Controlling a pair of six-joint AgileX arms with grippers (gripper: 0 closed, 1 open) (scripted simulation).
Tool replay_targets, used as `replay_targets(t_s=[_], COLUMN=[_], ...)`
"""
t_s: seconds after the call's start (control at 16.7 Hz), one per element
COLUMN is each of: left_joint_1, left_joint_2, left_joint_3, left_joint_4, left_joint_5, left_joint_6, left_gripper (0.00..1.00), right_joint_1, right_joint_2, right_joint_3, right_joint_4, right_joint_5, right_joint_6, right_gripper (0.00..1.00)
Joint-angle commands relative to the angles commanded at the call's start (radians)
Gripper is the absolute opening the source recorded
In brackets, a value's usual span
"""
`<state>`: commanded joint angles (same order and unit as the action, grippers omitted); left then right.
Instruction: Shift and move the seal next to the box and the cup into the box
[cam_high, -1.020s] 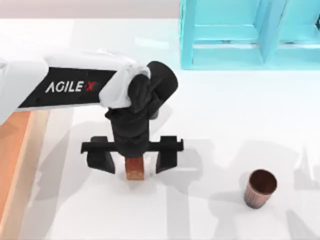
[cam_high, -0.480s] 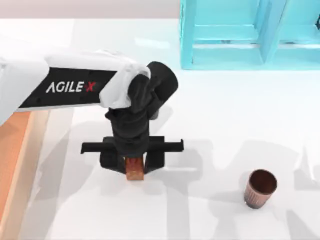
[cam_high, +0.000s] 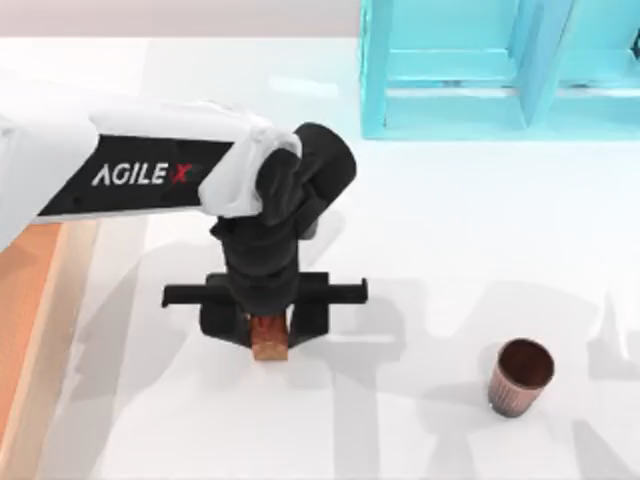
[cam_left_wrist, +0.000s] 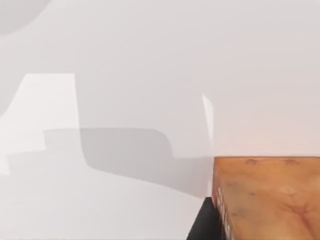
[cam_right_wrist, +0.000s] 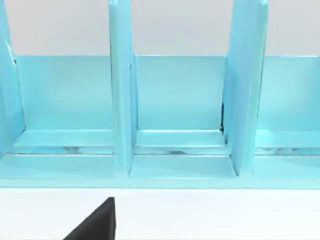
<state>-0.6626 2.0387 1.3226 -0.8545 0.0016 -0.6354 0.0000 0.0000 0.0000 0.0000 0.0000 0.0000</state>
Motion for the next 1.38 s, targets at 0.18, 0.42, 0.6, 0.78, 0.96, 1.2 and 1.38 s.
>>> replay_targets(t_s=[0.18,0.42,0.6,0.78,0.96,1.2,1.38], left_joint_1=[0.014,0.120,0.212,0.254,0.249,0.224,0.186], left_joint_2=[-0.018,-0.141,-0.252,-0.297,-0.292,-0.367,-0.507], left_joint_3=[0.002,0.010,0.016,0.021,0.019,-0.041,-0.126], left_joint_4=[-0.016,-0.148,-0.272,-0.316,-0.314,-0.337,-0.370], left_joint_5=[0.001,0.000,0.000,-0.001,-0.002,-0.003,-0.005], left_joint_6=[0.016,0.119,0.209,0.250,0.250,0.224,0.182], left_gripper=[0.00,0.00,0.00,0.00,0.00,0.00,0.00], right_joint_1=[0.000,0.000,0.000,0.000,0.000,0.000,0.000], right_joint_2=[0.000,0.000,0.000,0.000,0.000,0.000,0.000], right_joint_3=[0.000,0.000,0.000,0.000,0.000,0.000,0.000], right_joint_4=[0.000,0.000,0.000,0.000,0.000,0.000,0.000], right_joint_5=[0.000,0.000,0.000,0.000,0.000,0.000,0.000], right_joint_6=[0.000,0.000,0.000,0.000,0.000,0.000,0.000], right_gripper=[1.00,1.00,1.00,1.00,1.00,1.00,1.00])
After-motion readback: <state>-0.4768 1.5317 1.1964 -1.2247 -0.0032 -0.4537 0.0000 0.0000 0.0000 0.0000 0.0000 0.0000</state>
